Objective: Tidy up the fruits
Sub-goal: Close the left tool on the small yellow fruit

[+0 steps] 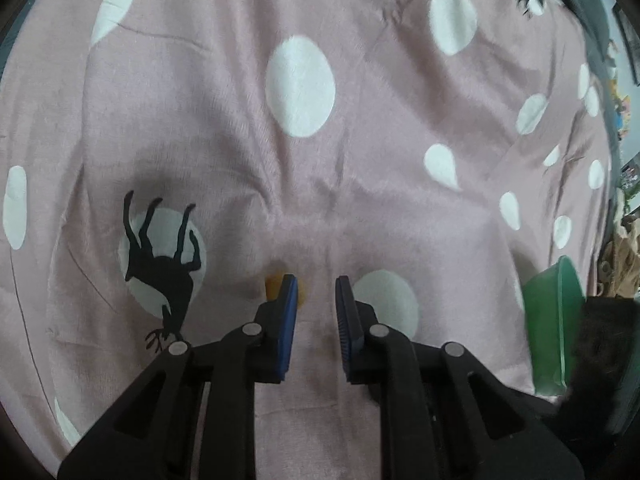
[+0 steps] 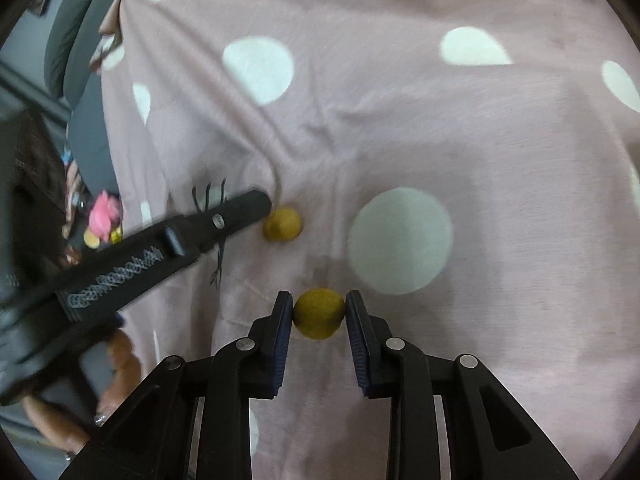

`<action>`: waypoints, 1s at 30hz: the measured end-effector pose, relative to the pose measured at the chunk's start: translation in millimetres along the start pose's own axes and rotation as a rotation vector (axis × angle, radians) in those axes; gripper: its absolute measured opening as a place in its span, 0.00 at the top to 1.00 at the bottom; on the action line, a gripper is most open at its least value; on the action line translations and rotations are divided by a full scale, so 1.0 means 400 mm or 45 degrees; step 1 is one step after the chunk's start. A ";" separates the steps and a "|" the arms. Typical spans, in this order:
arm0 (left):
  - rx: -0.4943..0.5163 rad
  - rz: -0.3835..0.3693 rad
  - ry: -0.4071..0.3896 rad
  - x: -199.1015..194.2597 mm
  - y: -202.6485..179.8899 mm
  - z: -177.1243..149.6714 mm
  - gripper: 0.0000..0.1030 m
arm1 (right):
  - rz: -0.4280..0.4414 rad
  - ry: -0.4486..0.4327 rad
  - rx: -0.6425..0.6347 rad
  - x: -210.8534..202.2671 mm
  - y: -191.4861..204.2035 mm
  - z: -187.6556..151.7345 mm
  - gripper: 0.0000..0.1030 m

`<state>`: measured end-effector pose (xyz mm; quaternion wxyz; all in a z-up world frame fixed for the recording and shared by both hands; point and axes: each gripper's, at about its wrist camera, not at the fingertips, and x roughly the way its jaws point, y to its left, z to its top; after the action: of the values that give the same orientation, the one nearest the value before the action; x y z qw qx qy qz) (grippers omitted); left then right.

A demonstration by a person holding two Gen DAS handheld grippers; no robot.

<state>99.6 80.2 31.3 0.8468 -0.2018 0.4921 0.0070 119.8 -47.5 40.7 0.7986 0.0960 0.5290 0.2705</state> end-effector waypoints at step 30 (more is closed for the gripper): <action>-0.072 0.291 0.080 0.078 -0.035 0.018 0.74 | 0.079 -0.144 0.108 -0.105 -0.066 0.010 0.71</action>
<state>124.6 63.8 13.1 0.8187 -0.1683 0.5377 0.1111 119.5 -91.4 64.2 0.8138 0.1612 0.4907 0.2664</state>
